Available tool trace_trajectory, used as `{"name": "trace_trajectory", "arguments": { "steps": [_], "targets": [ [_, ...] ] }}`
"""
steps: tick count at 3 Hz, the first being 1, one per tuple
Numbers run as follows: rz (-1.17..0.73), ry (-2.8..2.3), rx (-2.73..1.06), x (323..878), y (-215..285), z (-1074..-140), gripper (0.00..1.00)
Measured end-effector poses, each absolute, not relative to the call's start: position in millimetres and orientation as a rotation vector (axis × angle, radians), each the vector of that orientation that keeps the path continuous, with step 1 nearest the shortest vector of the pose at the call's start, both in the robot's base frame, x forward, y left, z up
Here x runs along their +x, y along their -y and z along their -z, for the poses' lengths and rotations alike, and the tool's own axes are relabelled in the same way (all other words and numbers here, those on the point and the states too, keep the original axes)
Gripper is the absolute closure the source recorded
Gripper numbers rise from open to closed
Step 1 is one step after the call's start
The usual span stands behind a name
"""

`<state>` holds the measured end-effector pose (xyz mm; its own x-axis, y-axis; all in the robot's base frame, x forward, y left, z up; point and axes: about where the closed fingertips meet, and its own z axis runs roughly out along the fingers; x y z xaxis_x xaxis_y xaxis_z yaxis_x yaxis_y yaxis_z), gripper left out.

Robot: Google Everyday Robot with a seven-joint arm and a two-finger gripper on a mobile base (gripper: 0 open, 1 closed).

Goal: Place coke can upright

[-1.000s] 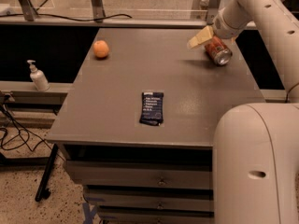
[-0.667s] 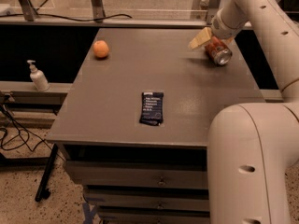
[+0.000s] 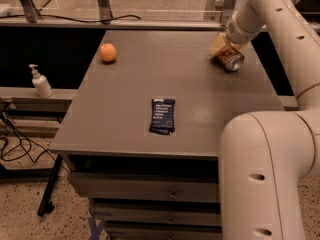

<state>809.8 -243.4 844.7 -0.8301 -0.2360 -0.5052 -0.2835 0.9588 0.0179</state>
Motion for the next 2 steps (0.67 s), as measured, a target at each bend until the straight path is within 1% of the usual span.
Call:
{"name": "trace_trajectory", "arguments": {
  "steps": [1,2],
  "targets": [
    [-0.132,-2.571,-0.344,805,253,-859,0.87],
    [-0.230,-2.491,-0.330,790,261,-894,1.00]
  ]
}}
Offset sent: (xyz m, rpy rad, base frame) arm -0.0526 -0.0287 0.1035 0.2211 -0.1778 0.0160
